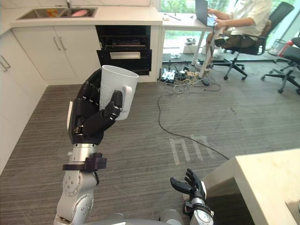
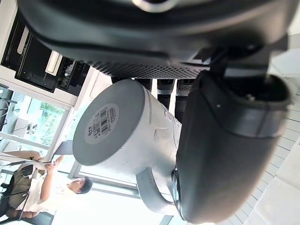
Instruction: Walk over to the sink, pick up the cup, carry it to the dishwasher, place the cup inside the dishwasher, then close the dishwasher door
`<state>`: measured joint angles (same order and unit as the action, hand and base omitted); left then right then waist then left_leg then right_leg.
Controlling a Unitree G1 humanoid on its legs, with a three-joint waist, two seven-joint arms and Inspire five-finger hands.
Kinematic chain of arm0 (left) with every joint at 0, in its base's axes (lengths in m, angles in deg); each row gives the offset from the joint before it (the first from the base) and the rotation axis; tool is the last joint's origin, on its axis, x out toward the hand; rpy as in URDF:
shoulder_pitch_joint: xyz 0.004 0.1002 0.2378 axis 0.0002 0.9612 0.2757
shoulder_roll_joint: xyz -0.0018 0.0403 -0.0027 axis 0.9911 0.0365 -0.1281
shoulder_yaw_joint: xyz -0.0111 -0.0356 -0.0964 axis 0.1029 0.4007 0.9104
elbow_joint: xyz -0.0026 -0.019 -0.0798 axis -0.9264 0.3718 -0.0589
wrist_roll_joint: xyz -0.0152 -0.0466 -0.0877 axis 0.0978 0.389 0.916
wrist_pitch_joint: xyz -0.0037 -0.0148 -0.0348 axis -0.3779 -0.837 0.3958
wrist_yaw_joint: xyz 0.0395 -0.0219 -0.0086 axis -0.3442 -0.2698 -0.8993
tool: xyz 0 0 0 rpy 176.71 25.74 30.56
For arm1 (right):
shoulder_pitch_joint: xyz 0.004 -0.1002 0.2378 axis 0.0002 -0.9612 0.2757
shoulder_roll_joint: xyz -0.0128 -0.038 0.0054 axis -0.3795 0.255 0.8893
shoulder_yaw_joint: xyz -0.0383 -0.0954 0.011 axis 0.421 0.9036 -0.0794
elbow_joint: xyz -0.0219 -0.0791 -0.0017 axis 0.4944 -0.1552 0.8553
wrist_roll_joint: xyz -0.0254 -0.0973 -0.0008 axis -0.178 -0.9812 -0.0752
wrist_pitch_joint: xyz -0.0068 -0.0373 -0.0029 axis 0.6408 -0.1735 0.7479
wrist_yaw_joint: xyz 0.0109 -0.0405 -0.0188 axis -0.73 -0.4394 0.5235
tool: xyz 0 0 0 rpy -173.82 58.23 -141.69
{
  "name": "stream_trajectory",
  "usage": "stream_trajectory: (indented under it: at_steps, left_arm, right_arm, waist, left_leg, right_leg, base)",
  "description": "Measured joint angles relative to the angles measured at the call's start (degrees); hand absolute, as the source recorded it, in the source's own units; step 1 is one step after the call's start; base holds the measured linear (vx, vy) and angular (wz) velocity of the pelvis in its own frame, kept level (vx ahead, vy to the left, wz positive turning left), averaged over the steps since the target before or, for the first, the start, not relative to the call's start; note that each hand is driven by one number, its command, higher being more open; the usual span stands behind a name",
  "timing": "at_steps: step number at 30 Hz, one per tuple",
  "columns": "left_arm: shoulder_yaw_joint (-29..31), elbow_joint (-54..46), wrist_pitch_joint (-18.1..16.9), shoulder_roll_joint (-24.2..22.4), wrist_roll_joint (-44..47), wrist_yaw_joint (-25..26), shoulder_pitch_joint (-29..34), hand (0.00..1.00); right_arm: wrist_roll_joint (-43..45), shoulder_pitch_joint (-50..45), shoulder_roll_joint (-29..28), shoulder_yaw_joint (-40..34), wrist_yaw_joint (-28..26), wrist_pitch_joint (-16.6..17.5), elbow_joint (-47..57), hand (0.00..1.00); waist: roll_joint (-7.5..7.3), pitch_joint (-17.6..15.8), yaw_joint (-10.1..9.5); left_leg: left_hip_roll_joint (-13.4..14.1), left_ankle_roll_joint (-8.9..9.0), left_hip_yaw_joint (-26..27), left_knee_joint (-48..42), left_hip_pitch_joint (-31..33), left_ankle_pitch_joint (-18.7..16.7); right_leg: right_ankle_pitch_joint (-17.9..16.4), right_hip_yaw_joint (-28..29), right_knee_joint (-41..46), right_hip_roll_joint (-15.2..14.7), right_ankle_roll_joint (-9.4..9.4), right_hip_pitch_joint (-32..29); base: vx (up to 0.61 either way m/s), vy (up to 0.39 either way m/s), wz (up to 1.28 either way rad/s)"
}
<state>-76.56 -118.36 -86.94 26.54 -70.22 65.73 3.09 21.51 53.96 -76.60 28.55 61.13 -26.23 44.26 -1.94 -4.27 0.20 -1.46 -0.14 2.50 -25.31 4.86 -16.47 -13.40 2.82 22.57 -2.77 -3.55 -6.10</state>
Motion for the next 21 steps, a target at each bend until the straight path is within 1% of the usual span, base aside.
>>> stream_trajectory:
  at_steps: [3, 5, 6, 10, 12, 16, 19, 21]
  left_arm:
    - [-0.03, 0.03, -0.02, 0.03, 0.24, -1.55, 1.08, 0.30]
    - [-0.03, 0.32, 0.00, 0.06, 0.24, -1.73, 1.92, 0.30]
    - [-0.06, 6.67, 0.38, 2.58, 0.26, -1.69, 5.47, 0.30]
    - [-0.05, 6.67, 0.38, 2.58, 0.26, -1.69, 5.48, 0.30]
    - [-0.01, 6.67, 0.37, 2.54, 0.30, -1.61, 5.48, 0.30]
    - [-2.24, 7.32, 0.67, 2.25, 0.36, -1.60, 4.95, 0.30]
    - [-3.90, 9.06, 1.27, 1.57, 0.45, -1.61, 4.53, 0.30]
    - [-4.26, 12.11, 1.86, 0.45, 0.73, -1.58, 3.60, 0.30]
  right_arm:
    - [-1.28, 0.71, 0.30, 0.12, 0.03, 0.78, 2.61, 0.90]
    - [-2.25, 0.84, 0.89, 0.11, 0.09, 0.79, 2.45, 0.90]
    - [-4.75, -0.66, 2.32, 3.45, 0.17, 0.43, -6.96, 0.90]
    - [-4.76, -0.69, 2.31, 3.44, 0.16, 0.43, -6.96, 0.90]
    - [-4.76, -0.78, 2.17, 3.44, 0.14, 0.43, -6.96, 0.90]
    - [-4.73, -2.09, 1.05, 1.85, 0.54, 0.35, -6.58, 0.90]
    - [-4.70, -2.89, 0.64, 1.47, 1.57, -0.04, -6.49, 0.90]
    - [-4.66, -2.79, 0.14, 0.73, 2.05, -0.20, -6.51, 0.90]
  waist:
    - [-0.17, 0.72, -0.66]
    - [-0.15, 0.85, -0.69]
    - [-0.15, 2.20, -0.31]
    - [-0.21, 2.22, -0.26]
    - [-0.29, 2.28, -0.33]
    - [-0.75, 2.52, 0.84]
    - [-1.10, 2.77, 0.87]
    - [-1.19, 2.90, 0.88]
  left_leg:
    - [1.37, -0.01, -0.06, 2.97, -1.60, -0.07]
    - [1.55, 0.00, -0.23, 4.23, -2.60, -0.01]
    - [1.11, -0.83, -1.57, 14.27, -4.02, 7.61]
    - [1.18, -0.82, -1.34, 14.28, -4.24, 7.61]
    - [1.48, -0.81, -0.24, 14.59, -4.54, 7.60]
    - [2.02, -0.72, 0.60, 15.00, -4.75, 7.65]
    - [2.38, -0.09, 1.58, 16.21, -5.65, 8.04]
    - [2.47, 0.49, 1.73, 17.73, -6.30, 8.76]
  right_leg:
    - [0.86, 0.04, -3.28, 1.57, 1.04, 1.61]
    - [1.07, 0.01, -4.75, 1.79, 1.18, 2.72]
    - [8.72, -0.44, -13.95, 1.85, 2.02, 4.31]
    - [8.72, -0.22, -14.00, 1.93, 2.02, 4.20]
    - [9.06, 0.86, -14.35, 2.26, 2.00, 4.05]
    - [9.72, 0.91, -15.53, 2.55, 2.12, 4.38]
    - [9.66, 0.84, -15.52, 2.72, 2.21, 4.47]
    - [9.61, 0.44, -15.54, 2.73, 2.33, 4.63]
  base:
    - [0.13, -0.129, -0.10]
    - [0.08, -0.053, -0.02]
    - [0.04, -0.020, 0.00]
    - [0.00, 0.000, -0.03]
    - [0.00, -0.003, -0.25]
    - [0.00, -0.016, -0.10]
    - [0.00, -0.037, -0.10]
    - [-0.01, -0.050, 0.05]
